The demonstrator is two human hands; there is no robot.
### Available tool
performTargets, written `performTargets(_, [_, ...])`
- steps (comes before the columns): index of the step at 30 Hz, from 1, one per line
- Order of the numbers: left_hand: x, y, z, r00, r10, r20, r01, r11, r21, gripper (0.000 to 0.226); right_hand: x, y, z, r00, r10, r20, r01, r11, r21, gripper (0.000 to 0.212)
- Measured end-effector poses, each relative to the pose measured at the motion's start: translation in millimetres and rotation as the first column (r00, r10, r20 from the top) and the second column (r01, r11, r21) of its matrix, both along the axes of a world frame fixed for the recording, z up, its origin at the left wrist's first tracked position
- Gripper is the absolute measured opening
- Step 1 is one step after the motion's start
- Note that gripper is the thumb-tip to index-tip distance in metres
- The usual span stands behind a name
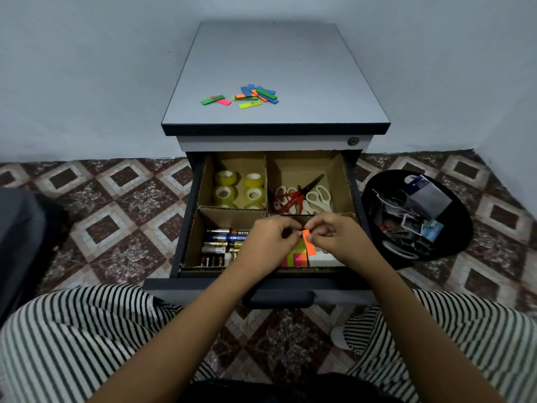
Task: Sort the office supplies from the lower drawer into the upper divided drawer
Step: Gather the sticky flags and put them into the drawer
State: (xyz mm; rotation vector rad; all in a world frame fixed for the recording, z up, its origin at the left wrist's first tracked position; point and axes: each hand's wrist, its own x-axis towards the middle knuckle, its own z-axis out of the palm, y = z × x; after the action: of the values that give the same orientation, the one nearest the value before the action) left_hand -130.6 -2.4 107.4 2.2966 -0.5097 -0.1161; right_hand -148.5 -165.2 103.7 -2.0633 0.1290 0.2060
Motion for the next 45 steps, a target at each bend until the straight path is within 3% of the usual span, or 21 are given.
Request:
performTargets(3, [-0.9,8.7,-10.5,0.962,-0.037,0.270,-0.005,0.988,0.155,0.022,0.7,-2.2,-4.9,0.999,-0.034,-0.037,0.031,0.997,-0.074,0.017])
performTargets(6, [-1.6,19.3,-18.6,0.937,0.005,0.350,-0.099,0.963,0.251,0.032,1.9,-2.9,-10.1,0.994,-0.033,-0.105,0.015,0.986,-0.168,0.017])
performTargets(9, [-2.1,26.9,-19.6,0.957,0.016,0.290,-0.124,0.925,0.358,0.050,2.4,0.0,-13.7,0.985,-0.036,-0.171,-0.001,0.977,-0.212,0.016])
performTargets(12, [-0.5,29.8,-18.5,0.992,0.036,0.125,-0.091,0.881,0.464,0.060,2.6,3.6,-15.1,0.979,-0.036,-0.202,-0.013,0.972,-0.233,0.017])
performTargets(16, [0.5,30.4,-19.9,0.997,0.069,0.040,-0.080,0.883,0.462,0.061,3.0,4.6,-16.2,0.977,-0.036,-0.211,-0.015,0.971,-0.237,0.015])
performTargets(24, [0.3,31.0,-20.3,0.996,0.083,0.021,-0.084,0.886,0.456,0.060,6.3,4.5,-21.0,0.962,-0.052,-0.266,-0.025,0.961,-0.276,0.019])
performTargets(36, [-0.6,31.9,-19.9,0.997,0.082,0.016,-0.080,0.896,0.438,0.060,6.2,6.5,-25.2,0.965,-0.047,-0.259,-0.037,0.949,-0.312,0.004])
performTargets(45, [-0.6,31.5,-20.2,0.996,0.083,0.023,-0.085,0.898,0.432,0.060,7.5,6.4,-26.6,0.964,-0.028,-0.266,-0.061,0.945,-0.322,0.012])
